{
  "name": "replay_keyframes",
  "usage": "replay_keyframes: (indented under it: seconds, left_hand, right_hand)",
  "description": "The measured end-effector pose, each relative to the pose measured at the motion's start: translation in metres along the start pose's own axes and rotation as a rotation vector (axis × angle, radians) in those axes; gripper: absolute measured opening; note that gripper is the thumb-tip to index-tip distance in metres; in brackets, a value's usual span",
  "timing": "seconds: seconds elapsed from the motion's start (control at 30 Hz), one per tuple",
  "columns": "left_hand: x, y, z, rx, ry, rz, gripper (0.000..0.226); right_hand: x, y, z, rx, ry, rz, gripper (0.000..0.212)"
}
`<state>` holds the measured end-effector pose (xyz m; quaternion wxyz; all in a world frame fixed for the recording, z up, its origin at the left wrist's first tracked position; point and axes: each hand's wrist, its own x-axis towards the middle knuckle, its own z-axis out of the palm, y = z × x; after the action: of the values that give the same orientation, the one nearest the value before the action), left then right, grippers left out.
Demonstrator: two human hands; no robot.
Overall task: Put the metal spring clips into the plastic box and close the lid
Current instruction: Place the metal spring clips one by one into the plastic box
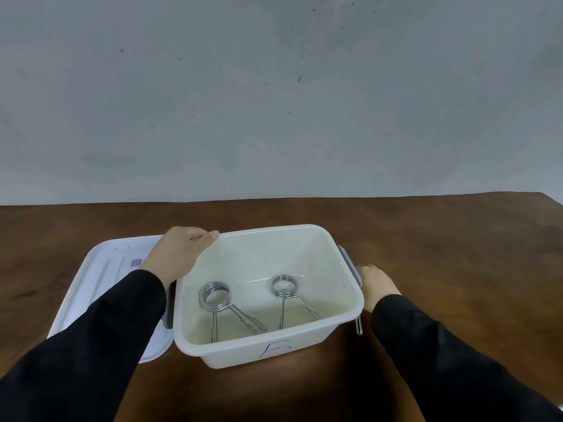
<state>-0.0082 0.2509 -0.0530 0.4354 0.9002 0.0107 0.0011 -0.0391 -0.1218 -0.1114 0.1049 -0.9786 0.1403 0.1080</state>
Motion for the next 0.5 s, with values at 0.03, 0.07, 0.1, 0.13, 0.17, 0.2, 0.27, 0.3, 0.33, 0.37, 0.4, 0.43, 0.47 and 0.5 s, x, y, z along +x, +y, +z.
replay_keyframes:
  seconds: [0.03, 0.07, 0.1, 0.13, 0.17, 0.2, 0.27, 0.3, 0.33, 0.37, 0.4, 0.43, 0.47, 0.5]
  left_hand:
    - [0.0, 0.0, 0.0, 0.001, 0.002, -0.001, 0.056]
    - [0.0, 0.0, 0.0, 0.005, 0.002, -0.004, 0.056]
    - [0.0, 0.0, 0.0, 0.009, 0.003, -0.007, 0.055]
    - [-0.001, 0.0, 0.0, 0.011, 0.001, -0.013, 0.054]
    - [-0.001, 0.001, -0.001, 0.011, -0.005, -0.02, 0.051]
    - [-0.001, 0.001, -0.001, 0.011, -0.012, -0.026, 0.047]
    - [-0.001, 0.002, -0.001, 0.003, -0.017, -0.032, 0.041]
    - [-0.001, 0.002, -0.001, -0.009, -0.018, -0.034, 0.045]
    - [-0.001, 0.002, -0.001, -0.016, -0.014, -0.037, 0.048]
    - [-0.001, 0.002, -0.001, -0.015, -0.009, -0.041, 0.05]
    - [-0.002, 0.003, -0.001, -0.016, -0.004, -0.043, 0.049]
    - [-0.002, 0.003, -0.001, -0.02, -0.006, -0.046, 0.05]
    - [-0.002, 0.004, -0.001, -0.029, -0.009, -0.048, 0.051]
    - [-0.002, 0.004, 0.0, -0.036, -0.013, -0.047, 0.05]
  right_hand:
    - [0.001, 0.001, -0.004, -0.012, -0.002, -0.001, 0.027]
    - [0.002, 0.0, -0.01, -0.03, 0.0, 0.0, 0.027]
    - [0.002, 0.0, -0.018, -0.05, 0.014, 0.006, 0.027]
    - [0.002, 0.0, -0.029, -0.059, 0.052, 0.011, 0.03]
    - [0.001, 0.0, -0.042, -0.049, 0.108, 0.008, 0.035]
    - [0.0, 0.0, -0.056, -0.018, 0.17, -0.002, 0.04]
    - [-0.006, -0.003, -0.091, 0.068, 0.298, -0.051, 0.043]
    - [-0.011, -0.007, -0.11, 0.12, 0.344, -0.083, 0.042]
    - [-0.019, -0.015, -0.129, 0.167, 0.369, -0.119, 0.041]
    - [-0.028, -0.026, -0.147, 0.204, 0.377, -0.165, 0.039]
    - [-0.04, -0.04, -0.161, 0.233, 0.37, -0.22, 0.037]
    - [-0.052, -0.055, -0.171, 0.254, 0.341, -0.276, 0.034]
    - [-0.064, -0.071, -0.175, 0.266, 0.298, -0.328, 0.032]
    - [-0.075, -0.086, -0.173, 0.259, 0.247, -0.37, 0.031]
